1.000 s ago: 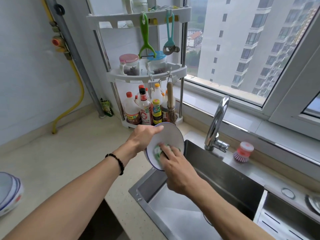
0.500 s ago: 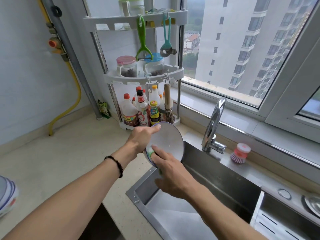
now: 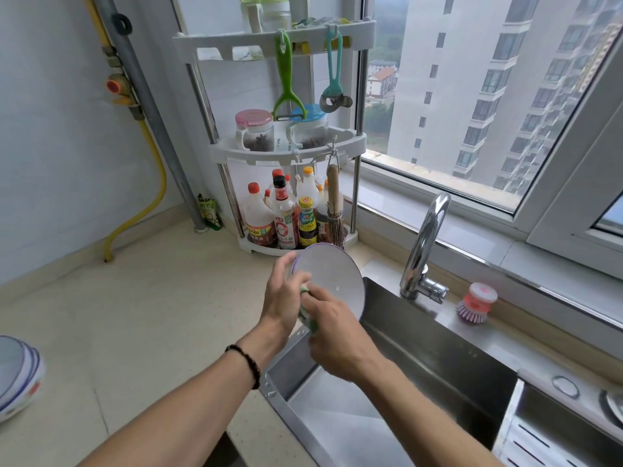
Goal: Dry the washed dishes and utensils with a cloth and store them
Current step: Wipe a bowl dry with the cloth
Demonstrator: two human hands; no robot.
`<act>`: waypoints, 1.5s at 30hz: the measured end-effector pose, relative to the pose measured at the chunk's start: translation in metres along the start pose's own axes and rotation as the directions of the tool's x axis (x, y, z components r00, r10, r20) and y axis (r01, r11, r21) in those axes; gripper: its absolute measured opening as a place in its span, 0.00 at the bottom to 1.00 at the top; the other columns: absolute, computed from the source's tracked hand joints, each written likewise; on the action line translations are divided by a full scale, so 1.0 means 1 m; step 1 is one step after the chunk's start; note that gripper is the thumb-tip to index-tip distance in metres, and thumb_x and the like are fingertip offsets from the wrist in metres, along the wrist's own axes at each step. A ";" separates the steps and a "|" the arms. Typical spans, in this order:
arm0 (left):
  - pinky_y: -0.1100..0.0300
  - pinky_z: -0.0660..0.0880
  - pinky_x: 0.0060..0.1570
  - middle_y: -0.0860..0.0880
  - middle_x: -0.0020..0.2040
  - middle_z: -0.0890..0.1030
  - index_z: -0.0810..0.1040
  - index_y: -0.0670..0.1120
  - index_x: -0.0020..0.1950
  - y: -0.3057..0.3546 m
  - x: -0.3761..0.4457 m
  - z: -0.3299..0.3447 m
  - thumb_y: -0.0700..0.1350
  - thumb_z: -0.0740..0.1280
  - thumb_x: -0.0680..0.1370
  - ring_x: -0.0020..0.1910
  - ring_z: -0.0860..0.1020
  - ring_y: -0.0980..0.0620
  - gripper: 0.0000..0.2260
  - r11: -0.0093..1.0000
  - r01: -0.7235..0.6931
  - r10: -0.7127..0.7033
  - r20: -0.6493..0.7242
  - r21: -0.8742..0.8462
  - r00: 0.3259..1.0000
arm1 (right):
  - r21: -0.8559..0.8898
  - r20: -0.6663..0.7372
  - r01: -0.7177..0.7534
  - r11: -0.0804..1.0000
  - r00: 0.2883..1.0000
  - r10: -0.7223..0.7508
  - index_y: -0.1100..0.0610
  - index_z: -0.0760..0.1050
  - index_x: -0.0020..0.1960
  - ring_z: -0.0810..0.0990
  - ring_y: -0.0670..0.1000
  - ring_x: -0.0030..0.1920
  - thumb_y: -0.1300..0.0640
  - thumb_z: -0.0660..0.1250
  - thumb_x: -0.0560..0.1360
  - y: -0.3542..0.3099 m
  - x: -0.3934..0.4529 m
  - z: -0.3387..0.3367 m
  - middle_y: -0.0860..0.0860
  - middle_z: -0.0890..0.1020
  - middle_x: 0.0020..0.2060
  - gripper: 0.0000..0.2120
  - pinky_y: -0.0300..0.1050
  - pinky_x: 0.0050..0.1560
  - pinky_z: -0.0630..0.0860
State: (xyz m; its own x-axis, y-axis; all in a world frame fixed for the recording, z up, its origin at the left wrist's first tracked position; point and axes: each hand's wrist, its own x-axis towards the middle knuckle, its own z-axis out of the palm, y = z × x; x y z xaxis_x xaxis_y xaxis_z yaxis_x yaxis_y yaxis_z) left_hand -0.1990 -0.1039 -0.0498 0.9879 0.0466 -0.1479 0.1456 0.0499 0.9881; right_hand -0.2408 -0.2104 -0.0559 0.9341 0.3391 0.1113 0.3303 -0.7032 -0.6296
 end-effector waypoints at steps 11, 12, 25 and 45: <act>0.52 0.79 0.56 0.51 0.48 0.87 0.86 0.51 0.52 0.020 0.007 -0.003 0.52 0.68 0.72 0.51 0.84 0.49 0.13 0.988 -0.046 0.034 0.084 0.151 0.996 | -0.388 0.226 -0.033 0.921 0.965 0.130 0.60 0.37 0.81 0.36 0.54 0.80 0.28 0.71 0.66 0.018 -0.002 -0.017 0.56 0.34 0.80 0.64 0.54 0.80 0.38; 0.52 0.79 0.56 0.51 0.48 0.87 0.86 0.51 0.52 0.020 0.005 0.001 0.52 0.68 0.73 0.52 0.84 0.49 0.12 0.992 -0.033 0.025 0.069 0.120 0.997 | -0.302 0.199 -0.089 0.949 0.968 0.154 0.60 0.34 0.80 0.33 0.53 0.80 0.27 0.70 0.65 0.014 0.002 -0.019 0.57 0.31 0.78 0.67 0.54 0.80 0.39; 0.44 0.76 0.62 0.54 0.53 0.85 0.85 0.56 0.54 0.031 0.018 0.000 0.69 0.65 0.67 0.57 0.80 0.49 0.25 0.964 -0.028 0.016 0.047 0.264 0.999 | -0.568 0.197 0.139 0.811 0.980 -0.030 0.59 0.62 0.77 0.55 0.56 0.79 0.56 0.70 0.74 0.016 -0.006 -0.033 0.54 0.53 0.81 0.34 0.54 0.79 0.53; 0.48 0.78 0.57 0.54 0.47 0.86 0.87 0.57 0.50 0.024 0.013 0.001 0.64 0.65 0.68 0.53 0.81 0.48 0.19 0.938 -0.035 0.045 -0.021 0.345 0.999 | -0.458 0.018 -0.034 0.888 0.999 0.047 0.50 0.60 0.78 0.55 0.56 0.79 0.65 0.64 0.73 0.033 -0.018 -0.009 0.52 0.52 0.81 0.35 0.61 0.77 0.38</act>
State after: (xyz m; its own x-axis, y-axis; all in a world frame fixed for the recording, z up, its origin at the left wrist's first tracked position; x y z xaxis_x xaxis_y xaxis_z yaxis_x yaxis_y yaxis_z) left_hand -0.1827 -0.1031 -0.0284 0.9921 0.0694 -0.1042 0.1203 -0.2988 0.9467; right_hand -0.2455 -0.2450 -0.0714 0.9461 0.3168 0.0675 0.3239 -0.9223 -0.2109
